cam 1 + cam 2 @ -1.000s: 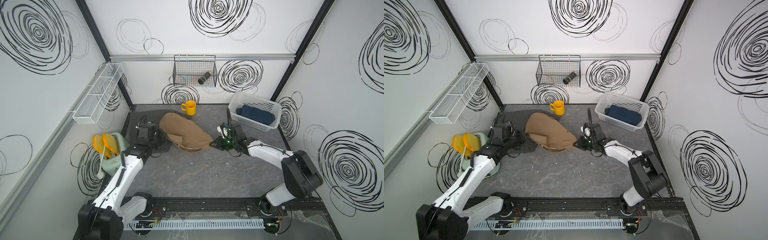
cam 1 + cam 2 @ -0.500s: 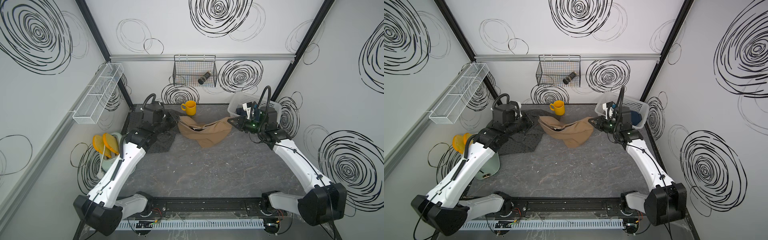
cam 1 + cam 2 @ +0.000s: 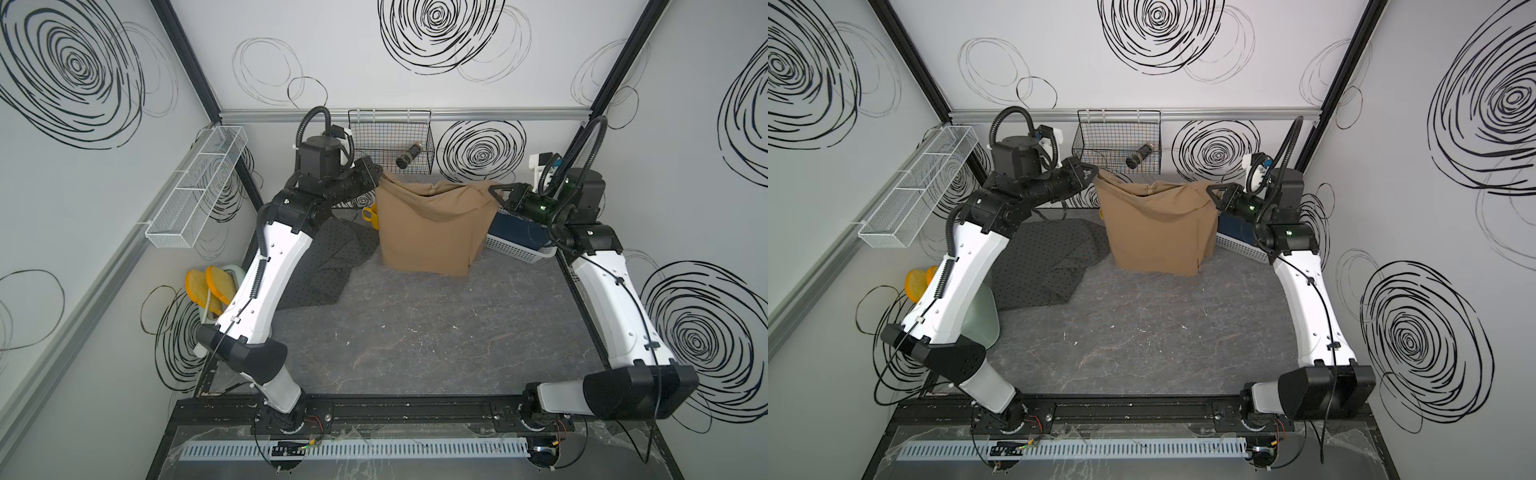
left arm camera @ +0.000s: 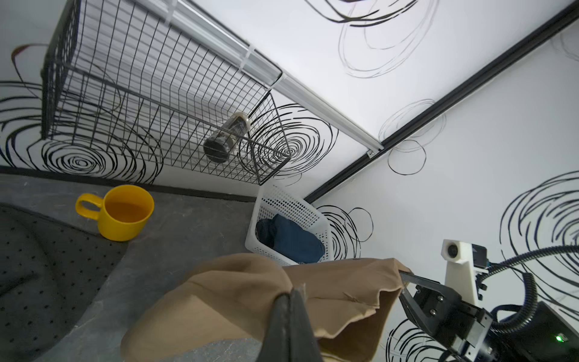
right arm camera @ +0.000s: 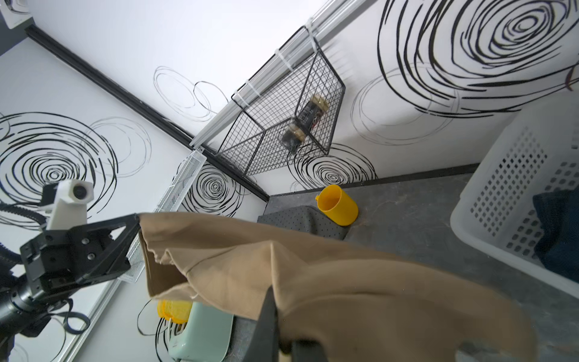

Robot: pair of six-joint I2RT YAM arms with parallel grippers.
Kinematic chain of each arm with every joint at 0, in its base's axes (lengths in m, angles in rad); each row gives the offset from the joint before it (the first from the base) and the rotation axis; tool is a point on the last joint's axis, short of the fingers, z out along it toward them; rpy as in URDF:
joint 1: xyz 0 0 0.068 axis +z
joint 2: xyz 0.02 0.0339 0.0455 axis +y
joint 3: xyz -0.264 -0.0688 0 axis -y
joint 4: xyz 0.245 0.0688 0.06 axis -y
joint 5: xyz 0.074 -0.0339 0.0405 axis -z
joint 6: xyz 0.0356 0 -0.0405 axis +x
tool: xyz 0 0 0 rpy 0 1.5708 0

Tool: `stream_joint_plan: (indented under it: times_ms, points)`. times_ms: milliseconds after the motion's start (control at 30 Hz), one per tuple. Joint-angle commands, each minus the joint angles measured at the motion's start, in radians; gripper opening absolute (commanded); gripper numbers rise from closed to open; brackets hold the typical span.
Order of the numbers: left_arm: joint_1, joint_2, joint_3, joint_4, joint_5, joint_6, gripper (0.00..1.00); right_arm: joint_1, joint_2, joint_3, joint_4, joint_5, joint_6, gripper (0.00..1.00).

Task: Roll up the skirts
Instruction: Flatten out the skirt at the center of the board.

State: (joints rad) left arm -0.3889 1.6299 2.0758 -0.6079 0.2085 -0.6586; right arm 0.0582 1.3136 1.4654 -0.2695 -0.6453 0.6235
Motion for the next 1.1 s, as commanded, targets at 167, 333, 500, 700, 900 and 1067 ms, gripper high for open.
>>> stream_joint_plan:
  times_ms: [167,333,500,700,900,1067]
  points:
    - [-0.158,-0.435,-0.819,0.175,-0.224,0.117,0.15,0.062,-0.448,-0.713,0.096,-0.01,-0.019,0.0]
    - [-0.218,-0.72,-1.264,0.146,-0.252,-0.016,0.78,0.137,-0.745,-1.092,-0.113,0.062,0.115,0.17]
    - [-0.214,-0.826,-1.389,0.137,-0.261,-0.134,0.96,0.152,-0.941,-1.194,-0.273,0.164,0.248,0.78]
    - [-0.217,-0.537,-1.286,0.132,-0.244,-0.098,0.92,0.149,-0.829,-0.997,-0.45,0.469,0.18,0.9]
    - [-0.231,-0.395,-1.336,0.156,-0.267,-0.227,0.94,0.146,-0.778,-0.843,-0.503,0.671,0.1,0.82]
    - [-0.235,-0.395,-1.503,0.432,-0.06,-0.339,0.91,0.178,-0.551,-0.889,-0.274,0.37,0.004,0.62]
